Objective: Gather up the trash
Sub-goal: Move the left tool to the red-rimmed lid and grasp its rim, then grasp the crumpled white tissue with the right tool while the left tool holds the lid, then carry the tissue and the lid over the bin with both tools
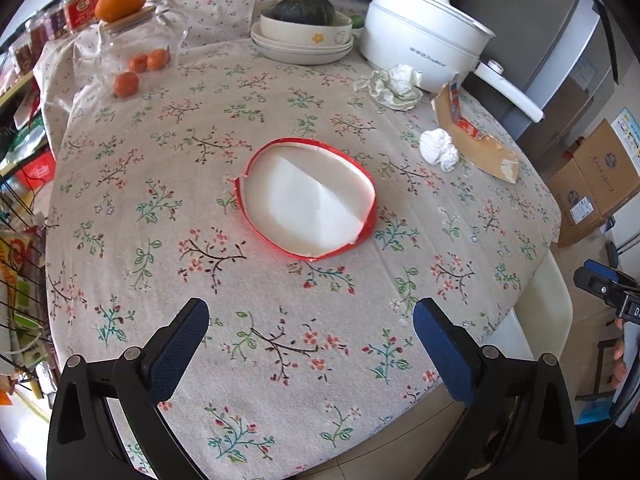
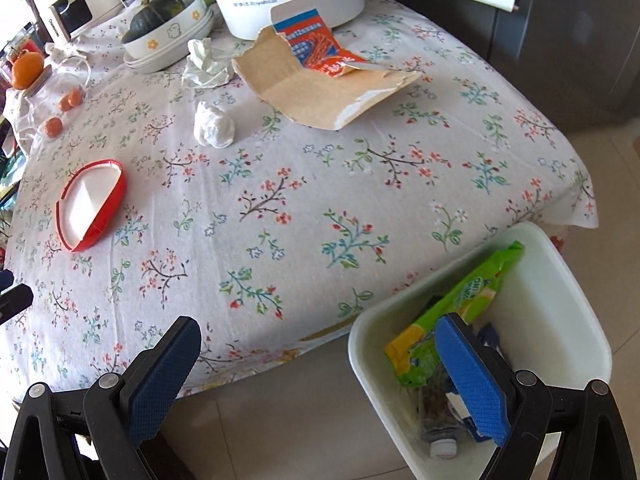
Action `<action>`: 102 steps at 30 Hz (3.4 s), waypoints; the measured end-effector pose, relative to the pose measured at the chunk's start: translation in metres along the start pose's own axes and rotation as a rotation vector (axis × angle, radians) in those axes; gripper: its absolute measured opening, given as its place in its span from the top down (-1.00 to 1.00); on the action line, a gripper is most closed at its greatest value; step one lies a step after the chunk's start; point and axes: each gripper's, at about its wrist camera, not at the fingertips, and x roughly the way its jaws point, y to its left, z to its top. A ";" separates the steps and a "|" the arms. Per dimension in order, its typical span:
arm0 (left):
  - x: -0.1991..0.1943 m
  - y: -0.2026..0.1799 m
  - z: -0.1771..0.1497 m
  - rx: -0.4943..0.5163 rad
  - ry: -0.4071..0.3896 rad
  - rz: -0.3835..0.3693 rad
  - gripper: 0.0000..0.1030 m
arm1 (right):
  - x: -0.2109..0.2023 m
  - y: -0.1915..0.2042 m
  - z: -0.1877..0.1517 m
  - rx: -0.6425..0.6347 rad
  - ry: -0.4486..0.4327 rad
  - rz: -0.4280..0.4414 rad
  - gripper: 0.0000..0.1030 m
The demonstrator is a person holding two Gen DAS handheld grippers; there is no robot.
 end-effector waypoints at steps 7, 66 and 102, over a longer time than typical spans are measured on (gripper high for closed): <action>0.012 0.045 0.028 -0.202 -0.037 0.015 -0.98 | 0.014 0.025 0.020 -0.023 -0.002 0.015 -0.88; -0.028 0.097 0.030 -0.254 -0.140 -0.113 0.97 | 0.140 0.110 0.097 -0.192 -0.104 0.048 0.88; -0.037 0.104 0.043 -0.343 -0.164 -0.149 0.97 | 0.157 0.119 0.123 -0.242 -0.109 0.007 0.41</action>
